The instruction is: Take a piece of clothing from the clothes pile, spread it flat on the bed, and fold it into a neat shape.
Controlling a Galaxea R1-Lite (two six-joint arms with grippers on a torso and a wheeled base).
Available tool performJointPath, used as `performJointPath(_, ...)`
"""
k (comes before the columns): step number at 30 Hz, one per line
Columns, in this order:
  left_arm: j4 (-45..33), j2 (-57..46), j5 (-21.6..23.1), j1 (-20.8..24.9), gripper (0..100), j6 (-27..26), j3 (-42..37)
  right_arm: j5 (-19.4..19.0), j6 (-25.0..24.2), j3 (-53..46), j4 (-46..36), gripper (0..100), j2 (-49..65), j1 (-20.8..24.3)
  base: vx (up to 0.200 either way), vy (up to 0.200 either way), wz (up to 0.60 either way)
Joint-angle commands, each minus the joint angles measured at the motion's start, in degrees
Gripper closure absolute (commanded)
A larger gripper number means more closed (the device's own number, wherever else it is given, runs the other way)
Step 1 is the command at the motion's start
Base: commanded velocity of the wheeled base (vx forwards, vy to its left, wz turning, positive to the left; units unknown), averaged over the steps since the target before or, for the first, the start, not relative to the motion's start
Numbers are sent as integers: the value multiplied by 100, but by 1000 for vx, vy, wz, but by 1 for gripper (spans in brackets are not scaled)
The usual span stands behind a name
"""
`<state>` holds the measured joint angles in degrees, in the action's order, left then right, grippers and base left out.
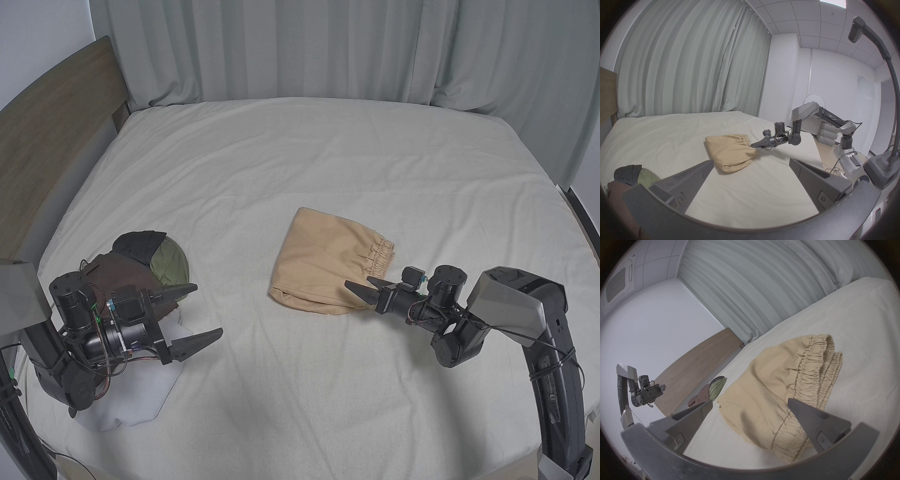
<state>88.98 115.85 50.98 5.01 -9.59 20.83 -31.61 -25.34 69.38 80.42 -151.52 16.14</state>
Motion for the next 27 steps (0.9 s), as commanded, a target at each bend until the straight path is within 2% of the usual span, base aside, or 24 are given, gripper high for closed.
performJointPath(1,5,-27,0,35,0,1,-53,32,3,-100,79,0,34,12,0,0,0)
performJointPath(9,5,-220,0,88,0,1,-255,41,293,-882,422,0,1045,-129,0,0,0)
performJointPath(13,5,-449,0,395,0,10,-352,41,724,-1559,580,0,1898,-208,0,0,0)
performJointPath(15,5,-651,-9,633,0,28,-484,41,1084,-1998,624,0,2372,-217,0,0,0)
performJointPath(16,5,-669,-9,650,0,28,-493,41,1102,-2025,624,0,2399,-217,0,0,0)
performJointPath(17,-3,-906,-18,826,0,45,-580,41,1497,-2420,633,0,2803,-208,0,0,0)
performJointPath(18,5,-950,-18,852,0,45,-589,50,1559,-2490,633,0,2865,-208,0,0,0)
performJointPath(19,-3,-1240,-18,1028,0,72,-668,85,1928,-2886,641,0,3251,-225,0,0,0)
performJointPath(21,-3,-1539,-18,1186,0,80,-783,225,2165,-3273,668,0,3647,-225,0,0,0)
performJointPath(24,-3,-1917,-18,1485,0,80,-1081,454,2121,-3809,756,0,4368,-199,0,0,0)
performJointPath(27,-12,-2391,-18,1775,0,89,-1433,489,2069,-4380,747,0,5229,-243,0,0,0)
